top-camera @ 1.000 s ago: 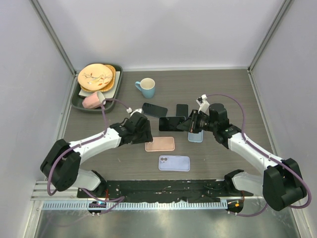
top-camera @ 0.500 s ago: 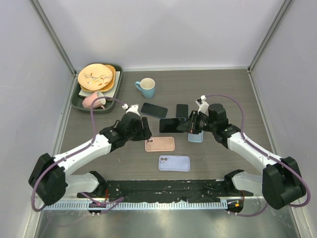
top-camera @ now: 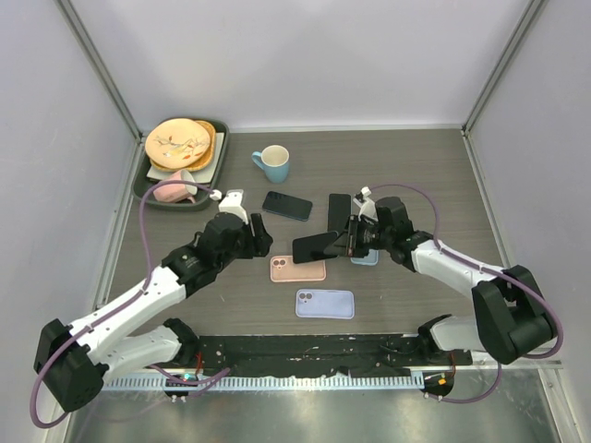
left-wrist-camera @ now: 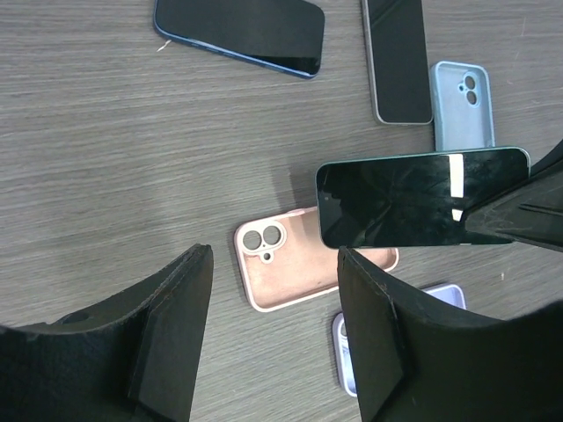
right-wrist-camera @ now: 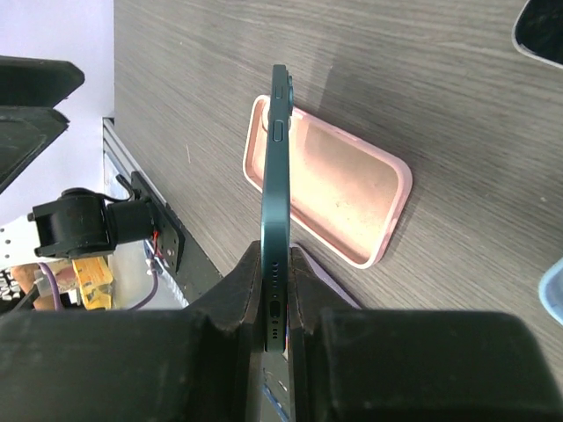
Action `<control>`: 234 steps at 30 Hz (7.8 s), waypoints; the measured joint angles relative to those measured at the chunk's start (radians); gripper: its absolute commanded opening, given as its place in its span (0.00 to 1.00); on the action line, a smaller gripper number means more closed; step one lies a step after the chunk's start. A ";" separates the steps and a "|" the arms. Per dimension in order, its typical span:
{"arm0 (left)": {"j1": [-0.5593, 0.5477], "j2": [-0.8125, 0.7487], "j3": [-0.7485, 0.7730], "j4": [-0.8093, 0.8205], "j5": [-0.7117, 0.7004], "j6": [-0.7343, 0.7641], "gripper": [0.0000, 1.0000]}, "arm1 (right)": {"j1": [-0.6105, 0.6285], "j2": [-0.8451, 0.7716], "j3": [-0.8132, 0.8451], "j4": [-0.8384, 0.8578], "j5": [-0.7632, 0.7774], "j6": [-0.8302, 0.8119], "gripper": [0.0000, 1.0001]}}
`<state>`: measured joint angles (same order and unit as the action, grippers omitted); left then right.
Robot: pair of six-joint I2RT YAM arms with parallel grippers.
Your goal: Put the phone into the phone case
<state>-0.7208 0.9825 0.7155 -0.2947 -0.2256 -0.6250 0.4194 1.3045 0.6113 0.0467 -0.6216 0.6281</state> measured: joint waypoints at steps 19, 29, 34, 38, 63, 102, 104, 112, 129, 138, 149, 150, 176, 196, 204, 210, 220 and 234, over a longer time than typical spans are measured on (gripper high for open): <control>0.000 0.032 -0.080 0.036 -0.002 0.005 0.62 | 0.154 0.154 0.002 0.148 -0.034 0.188 0.01; 0.000 -0.015 -0.101 0.037 -0.010 0.005 0.62 | 0.153 0.176 0.002 0.215 -0.033 0.232 0.01; 0.000 -0.019 -0.113 0.037 -0.010 0.005 0.62 | 0.154 0.177 0.002 0.219 -0.027 0.239 0.01; 0.000 -0.019 -0.120 0.037 -0.010 0.005 0.61 | 0.153 0.189 0.000 0.224 -0.021 0.238 0.01; 0.000 0.003 -0.120 0.037 -0.010 0.006 0.61 | 0.146 0.271 -0.034 0.290 -0.038 0.246 0.01; -0.006 0.382 -0.020 0.177 0.195 -0.032 0.17 | 0.122 0.402 0.019 0.290 -0.096 0.218 0.01; -0.015 0.424 -0.008 0.191 0.227 -0.040 0.13 | 0.122 0.403 0.019 0.286 -0.094 0.212 0.01; -0.044 0.473 0.008 0.230 0.286 -0.074 0.05 | 0.122 0.402 0.041 0.237 -0.085 0.179 0.05; -0.045 0.578 0.082 0.223 0.292 -0.108 0.00 | 0.189 0.380 0.120 0.000 0.117 0.070 0.40; -0.045 0.579 0.082 0.231 0.299 -0.119 0.00 | 0.264 0.370 0.222 -0.186 0.285 0.033 0.50; -0.052 0.578 0.078 0.222 0.287 -0.127 0.00 | 0.371 0.365 0.319 -0.352 0.546 0.004 0.54; -0.052 0.579 0.077 0.222 0.286 -0.127 0.00 | 0.378 0.367 0.324 -0.364 0.565 0.002 0.54; -0.069 0.581 0.065 0.209 0.236 -0.135 0.00 | 0.362 0.095 0.208 -0.511 0.822 -0.079 0.60; -0.070 0.580 0.065 0.209 0.234 -0.135 0.00 | 0.053 0.194 -0.124 0.168 0.034 0.070 0.51; -0.070 0.580 0.065 0.209 0.234 -0.135 0.00 | 0.047 0.299 -0.123 0.293 -0.036 0.108 0.33; -0.070 0.580 0.065 0.209 0.234 -0.134 0.00 | 0.038 0.362 -0.111 0.330 -0.089 0.117 0.24; -0.070 0.580 0.065 0.208 0.234 -0.134 0.00 | 0.024 0.398 -0.046 0.225 -0.125 0.080 0.17; -0.071 0.601 0.074 0.230 0.242 -0.134 0.00 | 0.066 0.441 0.112 -0.085 -0.037 0.002 0.08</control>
<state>-0.7914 1.5833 0.7895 -0.0643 0.0162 -0.7586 0.4854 1.7451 0.7235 -0.0383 -0.6590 0.6296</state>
